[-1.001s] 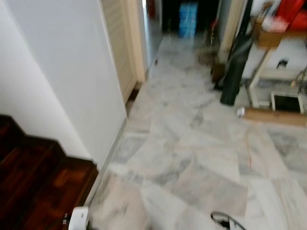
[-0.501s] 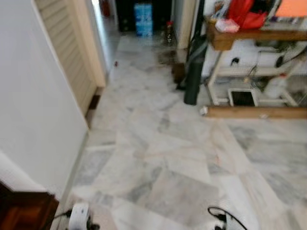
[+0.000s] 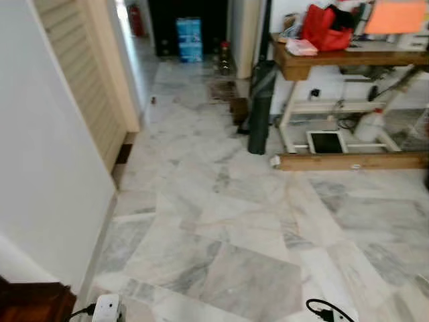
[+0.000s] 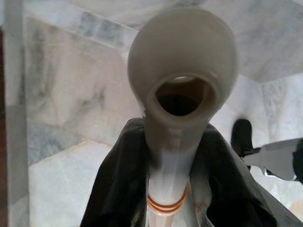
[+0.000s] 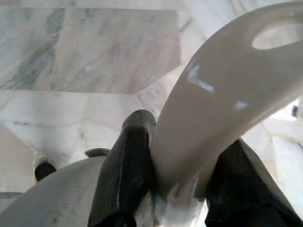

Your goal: Sweep floor

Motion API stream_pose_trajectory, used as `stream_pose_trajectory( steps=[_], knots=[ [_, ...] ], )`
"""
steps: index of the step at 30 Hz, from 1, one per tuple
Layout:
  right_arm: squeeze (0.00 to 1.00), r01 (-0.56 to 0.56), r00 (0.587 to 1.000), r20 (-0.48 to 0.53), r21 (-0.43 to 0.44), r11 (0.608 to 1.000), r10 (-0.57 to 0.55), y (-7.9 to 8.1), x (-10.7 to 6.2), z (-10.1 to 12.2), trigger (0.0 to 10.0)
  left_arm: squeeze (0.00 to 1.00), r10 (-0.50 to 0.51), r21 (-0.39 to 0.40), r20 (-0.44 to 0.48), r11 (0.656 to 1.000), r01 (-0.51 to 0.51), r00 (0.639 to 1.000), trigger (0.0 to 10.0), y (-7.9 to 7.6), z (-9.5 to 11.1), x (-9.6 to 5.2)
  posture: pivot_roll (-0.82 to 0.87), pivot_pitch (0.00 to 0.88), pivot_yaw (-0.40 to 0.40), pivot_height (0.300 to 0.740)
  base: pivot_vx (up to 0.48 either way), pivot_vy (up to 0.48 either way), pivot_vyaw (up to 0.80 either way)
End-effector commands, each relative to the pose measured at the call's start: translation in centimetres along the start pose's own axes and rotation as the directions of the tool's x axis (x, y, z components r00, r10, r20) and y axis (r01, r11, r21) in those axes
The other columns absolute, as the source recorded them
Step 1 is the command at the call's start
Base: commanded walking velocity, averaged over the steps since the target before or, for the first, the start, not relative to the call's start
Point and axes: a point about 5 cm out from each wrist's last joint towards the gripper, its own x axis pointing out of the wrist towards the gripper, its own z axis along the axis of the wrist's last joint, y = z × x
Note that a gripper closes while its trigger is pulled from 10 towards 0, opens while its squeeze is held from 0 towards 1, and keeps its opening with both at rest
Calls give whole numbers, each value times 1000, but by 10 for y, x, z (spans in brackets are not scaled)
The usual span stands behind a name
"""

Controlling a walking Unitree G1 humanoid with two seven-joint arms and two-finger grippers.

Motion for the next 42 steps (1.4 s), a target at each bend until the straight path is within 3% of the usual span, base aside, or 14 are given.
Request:
stream_pose_trajectory(
  steps=[1, 3, 10, 18, 21, 23, 26, 33, 42],
  knots=[
    [0, -5, 1000, -23, 1, 1000, 5, 6, 0, -5, 10000, 0, 2, -2, 8, 1000, -2, 1000, 10000, 1, 4, 0, -129, 0, 22, 740, 0, 0, -800],
    [0, -6, 1000, -24, 1, 1000, 6, 7, 0, -5, 10000, 0, 2, -3, 8, 1000, -2, 1000, 10000, 2, 4, 0, -129, 0, 22, 740, 0, 0, -800],
    [0, -36, 999, -20, -2, 999, 36, 40, 7, 5, 10000, 0, 3, 15, 5, 1000, -3, 1000, 10000, 2, 4, 0, -128, 0, 24, 740, 0, 202, -800],
    [0, -56, 998, -1, -9, 998, 56, 62, 11, 16, 10000, 0, 9, 0, 5, 1000, -9, 1000, 10000, 2, 4, 0, -128, 0, 22, 740, 0, 108, -200],
    [0, -49, 999, 8, -9, 999, 49, 55, 11, 18, 10000, 0, 8, 10, 6, 1000, -8, 1000, 10000, 2, 4, 0, -129, 0, 23, 740, 0, 354, -800],
    [0, -30, 999, 12, -6, 1000, 30, 37, 10, 18, 10000, 0, 4, 17, 9, 1000, -4, 1000, 10000, 2, 5, 0, -128, 0, 23, 740, 0, 0, 0],
    [0, -15, 1000, 12, -4, 1000, 15, 22, 8, 17, 10000, 0, 5, 14, 10, 1000, -5, 1000, 10000, 2, 5, 0, -128, 0, 24, 740, 0, 0, 0],
    [0, -14, 1000, 19, -3, 1000, 14, 19, 8, 19, 10000, 0, 4, 17, 11, 1000, -4, 1000, 10000, 2, 5, 0, -128, 0, 23, 740, 0, 0, -800],
    [0, -41, 999, 24, -8, 999, 41, 44, 12, 26, 10000, 0, 2, 9, 17, 1000, -2, 1000, 10000, 2, 5, 0, -129, 0, 24, 740, 0, 0, -622]
  ],
)
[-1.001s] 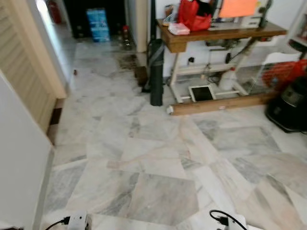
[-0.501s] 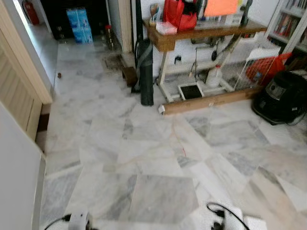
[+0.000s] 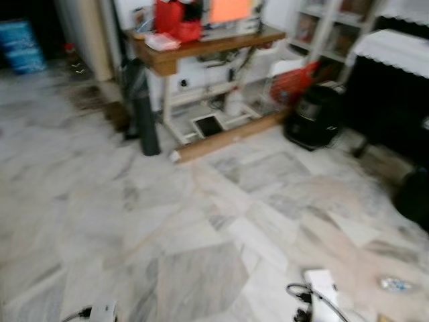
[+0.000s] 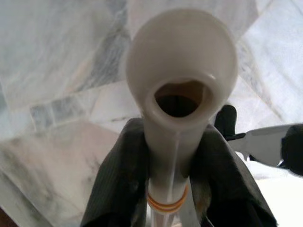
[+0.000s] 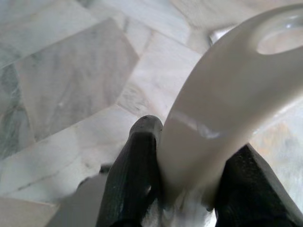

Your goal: Sweep floor

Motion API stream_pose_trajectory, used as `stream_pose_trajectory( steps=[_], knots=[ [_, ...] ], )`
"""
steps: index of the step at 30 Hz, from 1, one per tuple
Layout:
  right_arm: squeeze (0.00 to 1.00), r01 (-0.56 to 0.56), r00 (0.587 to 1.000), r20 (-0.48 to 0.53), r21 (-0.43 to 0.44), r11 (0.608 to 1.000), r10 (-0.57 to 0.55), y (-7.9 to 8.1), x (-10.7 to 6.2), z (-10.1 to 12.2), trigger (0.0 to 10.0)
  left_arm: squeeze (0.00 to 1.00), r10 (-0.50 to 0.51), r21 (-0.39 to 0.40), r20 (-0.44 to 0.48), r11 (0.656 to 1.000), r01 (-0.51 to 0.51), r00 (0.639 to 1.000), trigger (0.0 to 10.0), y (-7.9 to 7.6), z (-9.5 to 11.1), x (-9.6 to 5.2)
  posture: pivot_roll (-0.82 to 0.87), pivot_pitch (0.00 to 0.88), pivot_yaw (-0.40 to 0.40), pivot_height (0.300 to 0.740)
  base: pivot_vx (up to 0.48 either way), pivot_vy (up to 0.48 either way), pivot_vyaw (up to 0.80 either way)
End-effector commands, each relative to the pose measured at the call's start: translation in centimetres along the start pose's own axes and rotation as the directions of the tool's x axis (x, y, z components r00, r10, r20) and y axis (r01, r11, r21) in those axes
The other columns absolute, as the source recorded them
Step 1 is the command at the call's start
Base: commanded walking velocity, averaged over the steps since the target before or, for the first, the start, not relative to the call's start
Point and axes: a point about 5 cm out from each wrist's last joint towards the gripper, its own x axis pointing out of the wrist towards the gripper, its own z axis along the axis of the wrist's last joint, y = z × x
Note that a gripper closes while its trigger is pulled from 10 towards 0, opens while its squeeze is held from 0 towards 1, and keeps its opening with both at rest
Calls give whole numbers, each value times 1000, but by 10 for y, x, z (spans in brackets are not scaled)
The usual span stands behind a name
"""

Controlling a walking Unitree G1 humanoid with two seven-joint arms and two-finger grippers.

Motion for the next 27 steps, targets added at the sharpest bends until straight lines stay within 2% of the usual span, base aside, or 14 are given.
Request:
stream_pose_trajectory(
  steps=[1, 7, 9, 11, 16, 17, 18, 20, 22, 27],
  knots=[
    [0, -1, 1000, -23, 43, 999, 2, 5, 0, -4, 10000, 0, 1, 14, 19, 1000, -1, 1000, 10000, 1, 5, 0, -129, 0, 24, 740, 0, 0, 0],
    [0, -7, 999, -31, 43, 999, 8, 13, 1, -5, 10000, 0, 0, 21, 16, 1000, 0, 1000, 10000, 1, 5, 0, -127, 0, 25, 740, 0, 0, 0],
    [0, -4, 999, -45, 41, 999, 6, 10, -4, -19, 10000, 0, 0, 21, 16, 1000, -1, 1000, 10000, 1, 5, 0, -125, 0, 24, 740, 0, 0, -800],
    [0, -4, 999, -46, 40, 999, 6, 10, -4, -20, 10000, 0, 0, 21, 16, 1000, -1, 1000, 10000, 1, 5, 0, -127, 0, 25, 740, 0, 0, -800],
    [0, 13, 998, -54, 48, 999, -11, -9, -9, -30, 10000, 0, 0, 21, 15, 1000, 0, 1000, 10000, 1, 5, 0, -127, 0, 25, 740, 0, 0, -800],
    [0, 13, 998, -54, 48, 999, -11, -9, -9, -30, 10000, 0, 0, 21, 15, 1000, 0, 1000, 10000, 1, 5, 0, -127, 0, 25, 740, 0, 0, -800],
    [0, 24, 998, -60, 53, 998, -21, -22, -13, -35, 10000, 0, 0, 21, 15, 1000, 0, 1000, 10000, 2, 5, 0, -127, 0, 24, 740, 0, 0, -800],
    [0, 35, 997, -66, 55, 998, -31, -32, -16, -38, 10000, 0, 0, 20, 16, 1000, -1, 1000, 10000, 2, 5, 0, -125, 0, 24, 740, 0, 0, -800],
    [0, 40, 997, -71, 54, 998, -36, -36, -17, -40, 10000, 0, 0, 19, 17, 1000, 0, 1000, 10000, 2, 5, 0, -125, 0, 24, 740, 0, 0, -800],
    [0, 38, 996, -82, 54, 998, -34, -32, -19, -46, 10000, 0, 0, 17, 19, 1000, -1, 1000, 10000, 2, 5, 0, -127, 0, 23, 740, 0, 0, -800]
  ],
)
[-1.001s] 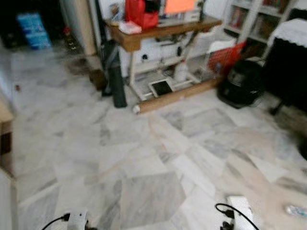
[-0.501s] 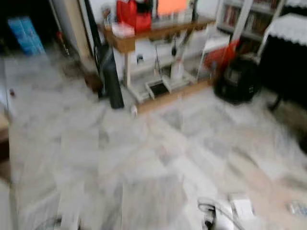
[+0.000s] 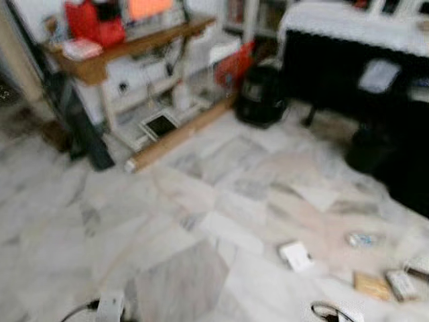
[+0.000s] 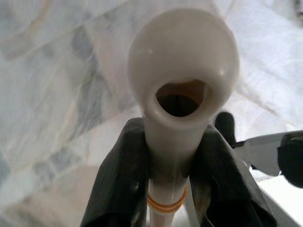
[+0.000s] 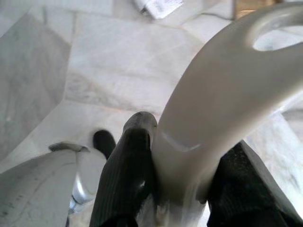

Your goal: Sweep floor

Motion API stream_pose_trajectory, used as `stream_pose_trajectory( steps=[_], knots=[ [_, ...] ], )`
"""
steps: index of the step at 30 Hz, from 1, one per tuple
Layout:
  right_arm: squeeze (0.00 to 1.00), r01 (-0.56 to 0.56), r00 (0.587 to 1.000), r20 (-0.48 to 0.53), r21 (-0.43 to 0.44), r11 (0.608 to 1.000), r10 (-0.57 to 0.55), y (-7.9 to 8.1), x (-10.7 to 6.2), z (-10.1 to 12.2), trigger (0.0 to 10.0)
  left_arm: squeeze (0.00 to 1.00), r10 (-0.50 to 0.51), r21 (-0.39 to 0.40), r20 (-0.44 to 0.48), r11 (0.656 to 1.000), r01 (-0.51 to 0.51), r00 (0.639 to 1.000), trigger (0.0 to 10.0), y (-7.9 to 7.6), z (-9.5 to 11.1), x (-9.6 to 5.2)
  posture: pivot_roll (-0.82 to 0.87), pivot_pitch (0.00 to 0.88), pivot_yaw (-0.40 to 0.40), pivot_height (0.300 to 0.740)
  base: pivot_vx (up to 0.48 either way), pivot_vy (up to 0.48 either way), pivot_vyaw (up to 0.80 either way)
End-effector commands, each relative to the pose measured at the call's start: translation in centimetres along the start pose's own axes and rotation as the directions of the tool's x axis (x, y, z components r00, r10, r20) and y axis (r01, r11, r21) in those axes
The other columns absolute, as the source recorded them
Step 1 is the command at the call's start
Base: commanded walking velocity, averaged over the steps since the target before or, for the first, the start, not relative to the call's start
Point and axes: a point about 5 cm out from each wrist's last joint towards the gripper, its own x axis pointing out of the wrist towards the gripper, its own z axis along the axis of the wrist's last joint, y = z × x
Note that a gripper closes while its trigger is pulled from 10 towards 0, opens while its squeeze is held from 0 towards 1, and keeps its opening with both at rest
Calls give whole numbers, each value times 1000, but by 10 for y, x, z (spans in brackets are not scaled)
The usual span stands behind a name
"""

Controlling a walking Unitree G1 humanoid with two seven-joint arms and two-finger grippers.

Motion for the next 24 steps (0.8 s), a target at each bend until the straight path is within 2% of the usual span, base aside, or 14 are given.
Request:
stream_pose_trajectory(
  steps=[1, 6, 15, 24],
  knots=[
    [0, -23, 999, -41, 13, 1000, 24, 12, -1, -12, 10000, 0, 14, -1, 0, 1000, -14, 1000, 10000, 5, -2, -2, -127, 0, 23, 740, 0, 0, 0],
    [0, -34, 998, -51, 6, 999, 35, 23, -1, -15, 10000, 0, 12, -5, 4, 1000, -12, 1000, 10000, 5, -2, -2, -128, 0, 22, 740, 0, 0, 0],
    [0, -42, 999, -21, -5, 999, 42, 32, 5, 1, 10000, 0, 9, -1, 3, 1000, -9, 1000, 10000, 5, -3, -2, -130, 0, 22, 740, 0, 0, -800],
    [0, -43, 999, -21, -7, 999, 43, 36, 7, 5, 10000, 0, 11, 0, 1, 1000, -11, 1000, 10000, 5, -2, -2, -126, 0, 20, 740, 0, 0, -800]
  ],
)
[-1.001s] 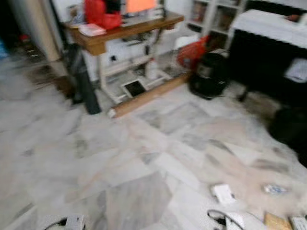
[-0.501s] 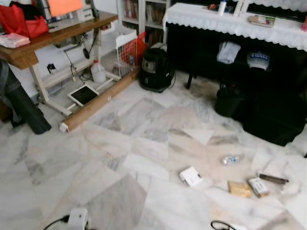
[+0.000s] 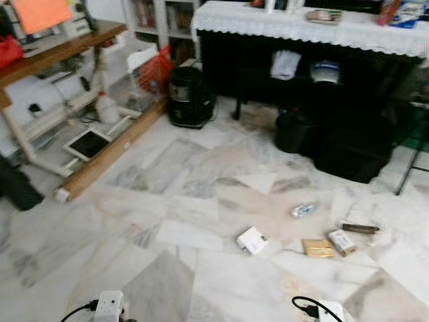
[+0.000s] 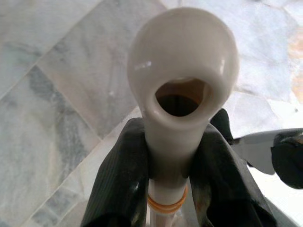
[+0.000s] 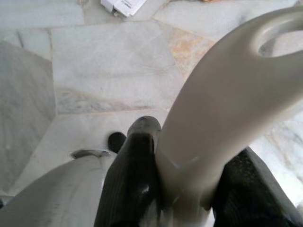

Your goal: Sweep floor

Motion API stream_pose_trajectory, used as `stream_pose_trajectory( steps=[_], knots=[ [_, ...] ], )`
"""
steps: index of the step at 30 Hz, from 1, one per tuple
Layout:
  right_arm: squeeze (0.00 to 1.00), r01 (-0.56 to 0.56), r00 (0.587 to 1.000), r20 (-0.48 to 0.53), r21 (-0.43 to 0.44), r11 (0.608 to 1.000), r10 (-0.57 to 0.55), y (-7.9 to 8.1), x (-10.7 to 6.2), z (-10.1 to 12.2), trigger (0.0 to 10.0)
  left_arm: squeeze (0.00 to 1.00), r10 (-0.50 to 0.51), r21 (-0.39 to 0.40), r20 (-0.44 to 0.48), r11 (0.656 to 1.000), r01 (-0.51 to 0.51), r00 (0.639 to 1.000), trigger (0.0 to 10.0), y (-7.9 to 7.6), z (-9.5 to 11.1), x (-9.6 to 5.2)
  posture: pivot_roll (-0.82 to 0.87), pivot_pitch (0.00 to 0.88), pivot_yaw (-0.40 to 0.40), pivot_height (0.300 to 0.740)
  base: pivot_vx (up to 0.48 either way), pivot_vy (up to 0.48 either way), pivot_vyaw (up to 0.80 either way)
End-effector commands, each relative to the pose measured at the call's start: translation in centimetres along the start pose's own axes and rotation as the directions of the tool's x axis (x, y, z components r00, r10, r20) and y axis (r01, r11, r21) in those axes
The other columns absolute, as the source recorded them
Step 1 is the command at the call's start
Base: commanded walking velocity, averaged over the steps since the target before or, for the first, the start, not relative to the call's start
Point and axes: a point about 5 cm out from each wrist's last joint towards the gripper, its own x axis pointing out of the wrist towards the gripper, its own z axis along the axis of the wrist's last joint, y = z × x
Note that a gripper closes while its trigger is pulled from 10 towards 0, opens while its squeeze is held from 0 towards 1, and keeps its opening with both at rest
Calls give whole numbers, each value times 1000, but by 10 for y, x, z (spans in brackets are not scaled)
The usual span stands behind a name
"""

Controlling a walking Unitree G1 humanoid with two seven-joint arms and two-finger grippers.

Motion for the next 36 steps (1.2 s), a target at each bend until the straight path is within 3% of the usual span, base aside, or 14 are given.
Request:
stream_pose_trajectory(
  steps=[1, 6, 11, 17, 20, 23, 25, 30, 31, 33, 36],
  knots=[
    [0, 5, 1000, -16, 25, 1000, -4, 0, 0, -2, 10000, 0, 6, 11, 17, 1000, -6, 1000, 10000, 1, 5, 0, -126, 0, 20, 740, 0, 0, -800],
    [0, 0, 1000, -7, 22, 1000, 0, 4, 1, 3, 10000, 0, 1, 44, 16, 999, -2, 1000, 10000, 1, 6, 0, -127, 0, 19, 740, 0, -219, -800],
    [0, -5, 1000, 4, 20, 1000, 5, 10, 3, 6, 10000, 0, 7, 21, 17, 1000, -7, 1000, 10000, 1, 5, 0, -126, 0, 19, 740, 0, -250, -800],
    [0, 19, 1000, 7, 28, 999, -19, -9, 1, 8, 10000, 0, 9, 19, 17, 1000, -10, 1000, 10000, 1, 5, 0, -127, 1, 18, 740, 0, 0, -619],
    [0, 23, 1000, 10, 27, 999, -24, -11, 1, 9, 10000, 0, 10, 19, 16, 1000, -11, 1000, 10000, 1, 5, 0, -128, 3, 18, 740, 0, 0, 0],
    [0, 16, 1000, 19, 24, 1000, -16, 0, 3, 13, 10000, 0, 12, 21, 15, 1000, -12, 1000, 10000, 1, 5, 0, -127, 0, 18, 740, 0, 0, 0],
    [0, 9, 1000, 23, 9, 1000, -10, 9, 5, 14, 10000, 0, 13, 23, 17, 1000, -13, 1000, 10000, 1, 5, 0, -129, 1, 17, 740, 0, 0, 0],
    [0, 36, 999, 32, -36, 999, -35, 7, 4, 12, 10000, 0, 38, 38, 30, 998, -39, 999, 10000, 3, 6, 0, -128, 2, 16, 740, 0, 0, 0],
    [0, 55, 998, 16, -91, 994, -54, 3, 2, 6, 10000, 0, 50, 50, 35, 997, -52, 998, 10000, 3, 7, 0, -130, 1, 14, 740, 0, 0, 0],
    [0, 63, 998, 10, -113, 992, -62, 2, 2, 5, 10000, 0, 53, 53, 38, 997, -55, 998, 10000, 4, 7, 0, -130, 1, 14, 740, 0, 0, 0],
    [0, 163, 986, -4, -212, 963, -168, -21, -2, 2, 10000, 0, 59, 86, 83, 994, -67, 995, 10000, 5, 12, -1, -144, 0, 13, 740, 0, 0, 0]
  ],
)
